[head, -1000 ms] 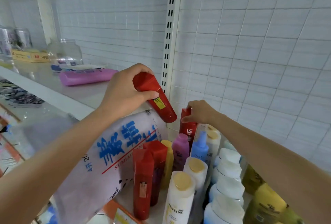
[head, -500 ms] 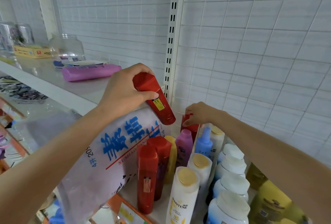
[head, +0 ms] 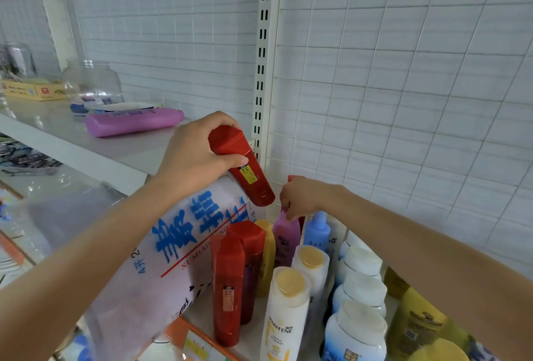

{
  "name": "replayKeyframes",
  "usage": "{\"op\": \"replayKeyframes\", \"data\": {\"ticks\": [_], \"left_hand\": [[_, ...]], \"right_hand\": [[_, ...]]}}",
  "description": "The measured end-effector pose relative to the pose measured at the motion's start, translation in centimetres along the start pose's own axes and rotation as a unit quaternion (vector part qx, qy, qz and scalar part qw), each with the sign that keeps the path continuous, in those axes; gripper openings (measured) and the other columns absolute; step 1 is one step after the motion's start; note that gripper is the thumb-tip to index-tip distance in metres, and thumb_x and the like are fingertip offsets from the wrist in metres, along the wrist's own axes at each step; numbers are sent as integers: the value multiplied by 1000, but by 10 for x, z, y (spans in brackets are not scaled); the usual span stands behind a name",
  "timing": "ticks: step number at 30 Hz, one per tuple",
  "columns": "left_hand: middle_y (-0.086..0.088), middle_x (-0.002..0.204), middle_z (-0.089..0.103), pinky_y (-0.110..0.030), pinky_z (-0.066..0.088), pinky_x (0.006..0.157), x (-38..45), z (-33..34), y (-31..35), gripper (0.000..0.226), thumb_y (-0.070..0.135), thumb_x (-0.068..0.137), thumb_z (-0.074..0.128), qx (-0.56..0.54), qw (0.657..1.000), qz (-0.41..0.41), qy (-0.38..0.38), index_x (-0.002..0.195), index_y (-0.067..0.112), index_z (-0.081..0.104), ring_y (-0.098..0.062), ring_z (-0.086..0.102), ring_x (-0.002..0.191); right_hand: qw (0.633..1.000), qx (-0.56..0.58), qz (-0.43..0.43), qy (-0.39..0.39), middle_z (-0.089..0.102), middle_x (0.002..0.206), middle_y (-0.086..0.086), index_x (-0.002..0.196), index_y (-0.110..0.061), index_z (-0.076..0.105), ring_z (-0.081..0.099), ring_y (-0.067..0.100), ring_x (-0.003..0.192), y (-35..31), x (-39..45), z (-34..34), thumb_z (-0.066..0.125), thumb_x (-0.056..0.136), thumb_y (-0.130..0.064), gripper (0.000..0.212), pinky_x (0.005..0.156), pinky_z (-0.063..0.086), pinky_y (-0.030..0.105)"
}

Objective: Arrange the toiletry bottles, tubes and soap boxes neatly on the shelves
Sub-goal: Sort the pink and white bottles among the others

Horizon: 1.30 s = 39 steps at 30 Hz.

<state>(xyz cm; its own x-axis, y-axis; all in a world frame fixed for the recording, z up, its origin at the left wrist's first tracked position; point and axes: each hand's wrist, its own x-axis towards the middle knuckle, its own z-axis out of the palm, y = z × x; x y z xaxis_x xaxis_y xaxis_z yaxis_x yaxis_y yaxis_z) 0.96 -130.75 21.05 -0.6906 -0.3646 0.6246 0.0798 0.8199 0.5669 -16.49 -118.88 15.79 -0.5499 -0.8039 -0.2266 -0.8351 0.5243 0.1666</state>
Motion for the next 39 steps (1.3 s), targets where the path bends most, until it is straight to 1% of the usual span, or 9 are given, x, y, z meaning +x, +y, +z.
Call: {"op": "replayKeyframes", "data": {"ticks": [2, 7, 14, 17, 21, 25, 29, 36, 39], "left_hand": [[17, 90, 63, -9, 40, 75, -2, -3, 0, 40, 20, 65, 81, -4, 1000, -3, 2, 97, 29, 60, -2, 58, 86], [22, 86, 60, -10, 41, 74, -6, -12, 0, 39, 20, 66, 81, -12, 1000, -2, 11, 96, 30, 59, 5, 57, 84], [16, 92, 62, -9, 40, 74, -3, -5, -3, 41, 18, 65, 81, -15, 1000, -3, -2, 98, 30, 59, -2, 57, 86], [17, 92, 62, -10, 40, 74, 4, 5, -1, 43, 17, 65, 81, -25, 1000, 0, -10, 99, 31, 58, -4, 58, 88], [2, 110, 65, -26, 47, 83, 13, 26, -1, 56, 20, 63, 84, -20, 999, -2, -39, 108, 30, 52, -17, 64, 92], [-2, 123, 60, -28, 42, 93, 23, 49, -1, 62, 26, 62, 85, 8, 997, -14, -78, 112, 26, 49, -18, 56, 114], [2, 112, 63, -29, 47, 84, 28, 70, 5, 57, 27, 61, 85, 32, 991, -21, -126, 106, 24, 50, -18, 60, 103], [-2, 116, 61, -24, 40, 67, 25, 107, 8, 56, 25, 62, 84, 120, 972, 12, -200, 110, 20, 54, -17, 55, 97], [-2, 122, 58, -29, 44, 82, 19, 125, -1, 58, 25, 64, 82, 148, 961, 19, -231, 114, 19, 54, -19, 53, 108]], "right_hand": [[1000, 0, 12, 3, 49, 58, 2, 58, -9, 51, 48, 17, 59, -3, 7, 1, 66, 80, -22, 29, 55, 38, 25], [999, -23, 8, -29, 43, 57, 1, 55, -13, 38, 47, 17, 58, -15, 13, 8, 69, 78, -15, 39, 56, 40, 25], [1000, 10, 16, -5, 66, 70, 6, 79, -1, 67, 62, 21, 70, 2, 2, -9, 72, 76, -24, 24, 65, 49, 28], [997, 34, 28, 69, 60, 65, 7, 70, -2, 63, 55, 19, 61, 17, -24, -33, 66, 79, -28, 27, 58, 43, 27], [975, 112, 51, 185, 63, 88, 8, 102, -2, 64, 59, 25, 80, 38, -68, -54, 62, 82, -26, 31, 65, 44, 29], [929, 224, 68, 287, 57, 96, 2, 106, -6, 62, 60, 20, 64, 56, -105, -60, 63, 85, -24, 28, 60, 48, 23], [881, 272, 100, 374, 60, 88, 1, 97, -11, 61, 57, 3, 46, 76, -131, -59, 61, 86, -23, 17, 53, 44, 10], [837, 286, 125, 450, 61, 87, 4, 102, -8, 61, 60, 12, 60, 89, -167, -55, 62, 86, -18, 19, 54, 45, 8], [840, 272, 132, 450, 61, 92, 5, 103, -8, 62, 59, 19, 70, 92, -179, -51, 61, 86, -19, 20, 59, 46, 14]]}}
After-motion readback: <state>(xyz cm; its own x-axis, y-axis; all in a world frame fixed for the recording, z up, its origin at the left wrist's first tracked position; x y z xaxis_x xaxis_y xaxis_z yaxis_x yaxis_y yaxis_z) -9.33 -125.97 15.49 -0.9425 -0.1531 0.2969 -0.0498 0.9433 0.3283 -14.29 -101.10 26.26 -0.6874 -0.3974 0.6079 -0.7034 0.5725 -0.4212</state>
